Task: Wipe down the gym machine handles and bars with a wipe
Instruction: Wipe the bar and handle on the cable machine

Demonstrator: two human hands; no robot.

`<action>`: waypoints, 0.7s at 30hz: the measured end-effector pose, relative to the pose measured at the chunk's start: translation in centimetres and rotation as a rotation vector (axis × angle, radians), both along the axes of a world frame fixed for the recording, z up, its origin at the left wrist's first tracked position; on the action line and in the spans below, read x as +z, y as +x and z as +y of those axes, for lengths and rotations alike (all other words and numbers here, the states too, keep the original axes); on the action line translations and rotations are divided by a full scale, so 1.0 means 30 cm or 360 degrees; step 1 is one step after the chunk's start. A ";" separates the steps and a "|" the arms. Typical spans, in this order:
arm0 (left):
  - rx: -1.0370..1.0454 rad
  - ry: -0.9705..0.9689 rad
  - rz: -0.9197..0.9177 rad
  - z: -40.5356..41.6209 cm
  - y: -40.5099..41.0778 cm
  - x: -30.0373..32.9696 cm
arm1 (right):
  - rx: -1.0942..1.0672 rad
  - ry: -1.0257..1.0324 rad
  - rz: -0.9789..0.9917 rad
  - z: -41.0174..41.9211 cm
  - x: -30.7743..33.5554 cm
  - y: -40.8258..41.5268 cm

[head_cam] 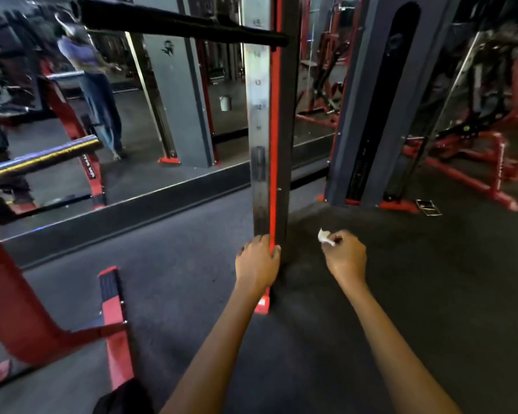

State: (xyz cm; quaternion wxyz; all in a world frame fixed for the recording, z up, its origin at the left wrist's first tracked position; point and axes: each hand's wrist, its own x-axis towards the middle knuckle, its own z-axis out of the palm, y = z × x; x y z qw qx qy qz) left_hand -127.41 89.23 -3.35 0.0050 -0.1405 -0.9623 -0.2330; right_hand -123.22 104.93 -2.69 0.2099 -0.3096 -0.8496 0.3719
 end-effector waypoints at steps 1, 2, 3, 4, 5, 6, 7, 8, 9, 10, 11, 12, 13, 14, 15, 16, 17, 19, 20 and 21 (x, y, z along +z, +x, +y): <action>-0.0011 -0.0021 -0.0050 0.025 0.036 -0.035 | 0.0006 0.0006 -0.0012 0.012 -0.039 0.040; -0.0018 -0.0033 -0.0096 0.041 0.065 -0.068 | 0.0026 0.0024 -0.0027 0.016 -0.076 0.072; -0.0030 -0.0044 -0.0142 0.080 0.105 -0.102 | 0.0054 0.0053 -0.0067 0.042 -0.111 0.116; -0.0039 -0.0061 -0.0190 0.113 0.141 -0.129 | 0.0092 0.0078 -0.0120 0.067 -0.145 0.153; -0.0054 -0.0080 -0.0230 0.138 0.169 -0.152 | 0.0123 0.0094 -0.0168 0.087 -0.178 0.179; -0.0072 -0.0094 -0.0263 0.170 0.199 -0.172 | 0.0136 0.0098 -0.0220 0.115 -0.206 0.205; -0.0082 -0.0101 -0.0285 0.197 0.221 -0.186 | 0.0143 0.0097 -0.0270 0.142 -0.228 0.223; -0.0088 -0.0112 -0.0298 0.224 0.235 -0.196 | 0.0151 0.0095 -0.0310 0.169 -0.244 0.236; -0.0095 -0.0127 -0.0305 0.248 0.242 -0.203 | 0.0165 0.0098 -0.0339 0.194 -0.253 0.243; -0.0108 -0.0147 -0.0308 0.269 0.243 -0.208 | 0.0181 0.0107 -0.0353 0.215 -0.260 0.243; -0.0128 -0.0173 -0.0311 0.297 0.237 -0.211 | 0.0196 0.0119 -0.0356 0.245 -0.265 0.237; -0.0143 -0.0188 -0.0312 0.323 0.228 -0.213 | 0.0212 0.0127 -0.0355 0.276 -0.269 0.226; -0.0154 -0.0198 -0.0314 0.353 0.211 -0.218 | 0.0221 0.0129 -0.0349 0.310 -0.272 0.209; -0.0158 -0.0194 -0.0316 0.383 0.188 -0.221 | 0.0230 0.0126 -0.0349 0.345 -0.272 0.187; -0.0153 -0.0183 -0.0321 0.410 0.163 -0.222 | 0.0245 0.0121 -0.0355 0.376 -0.267 0.162; -0.0147 -0.0172 -0.0318 0.446 0.132 -0.223 | 0.0261 0.0120 -0.0357 0.414 -0.262 0.131; -0.0139 -0.0161 -0.0307 0.482 0.099 -0.224 | 0.0271 0.0116 -0.0354 0.451 -0.256 0.099; -0.0125 -0.0124 -0.0272 0.556 0.020 -0.227 | 0.0274 0.0113 -0.0344 0.530 -0.237 0.028; -0.0107 -0.0091 -0.0276 0.586 -0.015 -0.223 | 0.0288 0.0111 -0.0349 0.566 -0.221 -0.002; -0.0084 -0.0047 -0.0283 0.622 -0.056 -0.216 | 0.0308 0.0112 -0.0355 0.611 -0.203 -0.039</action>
